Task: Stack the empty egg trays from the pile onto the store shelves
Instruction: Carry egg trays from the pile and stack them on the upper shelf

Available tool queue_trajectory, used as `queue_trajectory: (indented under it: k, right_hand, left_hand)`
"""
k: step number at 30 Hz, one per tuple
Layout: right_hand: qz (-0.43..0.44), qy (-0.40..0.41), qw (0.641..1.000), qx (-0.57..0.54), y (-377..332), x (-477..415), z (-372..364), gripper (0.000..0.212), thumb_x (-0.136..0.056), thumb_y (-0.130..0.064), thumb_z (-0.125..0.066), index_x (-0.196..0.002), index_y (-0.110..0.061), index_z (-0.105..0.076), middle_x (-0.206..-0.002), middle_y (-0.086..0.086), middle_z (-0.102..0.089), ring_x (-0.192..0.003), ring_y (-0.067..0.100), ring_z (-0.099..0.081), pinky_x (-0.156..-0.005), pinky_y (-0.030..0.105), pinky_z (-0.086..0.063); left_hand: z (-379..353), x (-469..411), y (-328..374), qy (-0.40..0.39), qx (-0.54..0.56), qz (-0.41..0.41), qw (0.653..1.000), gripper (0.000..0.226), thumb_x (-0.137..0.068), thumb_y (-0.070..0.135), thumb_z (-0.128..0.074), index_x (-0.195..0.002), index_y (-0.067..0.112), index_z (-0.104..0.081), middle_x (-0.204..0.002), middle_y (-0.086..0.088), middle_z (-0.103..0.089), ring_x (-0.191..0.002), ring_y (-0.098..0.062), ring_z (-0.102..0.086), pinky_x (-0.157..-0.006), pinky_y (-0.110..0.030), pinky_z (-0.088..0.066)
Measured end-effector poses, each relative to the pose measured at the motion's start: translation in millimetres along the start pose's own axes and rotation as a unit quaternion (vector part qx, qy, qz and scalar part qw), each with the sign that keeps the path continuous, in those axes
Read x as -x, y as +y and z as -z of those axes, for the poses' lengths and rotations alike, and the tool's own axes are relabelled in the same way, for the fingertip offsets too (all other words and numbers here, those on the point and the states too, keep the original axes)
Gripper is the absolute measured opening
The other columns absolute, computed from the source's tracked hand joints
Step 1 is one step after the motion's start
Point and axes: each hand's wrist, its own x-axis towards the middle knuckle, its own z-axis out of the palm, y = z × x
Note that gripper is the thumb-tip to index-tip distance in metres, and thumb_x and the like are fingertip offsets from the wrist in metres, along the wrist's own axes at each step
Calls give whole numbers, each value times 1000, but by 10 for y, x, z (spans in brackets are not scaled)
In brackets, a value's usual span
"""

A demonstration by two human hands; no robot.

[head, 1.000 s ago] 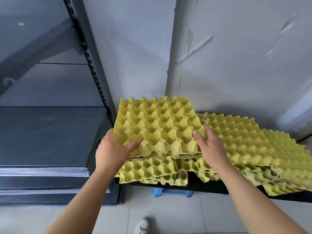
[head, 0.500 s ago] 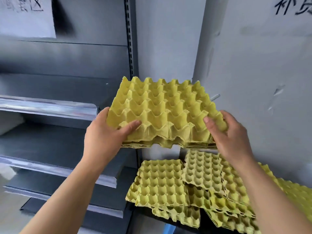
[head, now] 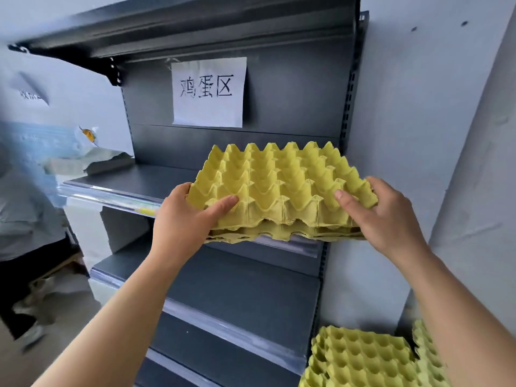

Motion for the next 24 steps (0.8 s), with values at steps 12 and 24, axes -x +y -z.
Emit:
queue_trajectory:
  k: [12,24]
  right_hand:
    - [27,-42,999,-1,-1193,-573,-2030,84,-82,-67,-51,-138,-5,-43,-96,-6,-59,-70,1,-42,-69,28,-35]
    - [44,-76,996,26,-1773,-1255,-3654,73,-79,-72,-50,-109,-5,-57,-105,5,-65,-72,6,-52,-54,19,-32]
  left_hand:
    - [1244,-1518,-1255,33,-11,24,999,44,-56,70,-80,-72,38,-53,-69,26,-61,-71,6,-59,-61,-23,-44]
    - [1833,-2960,-2273,13,35,41,998,48,-50,63,-84,-79,29,-66,-71,20,-71,-71,-1,-69,-67,-23,-51]
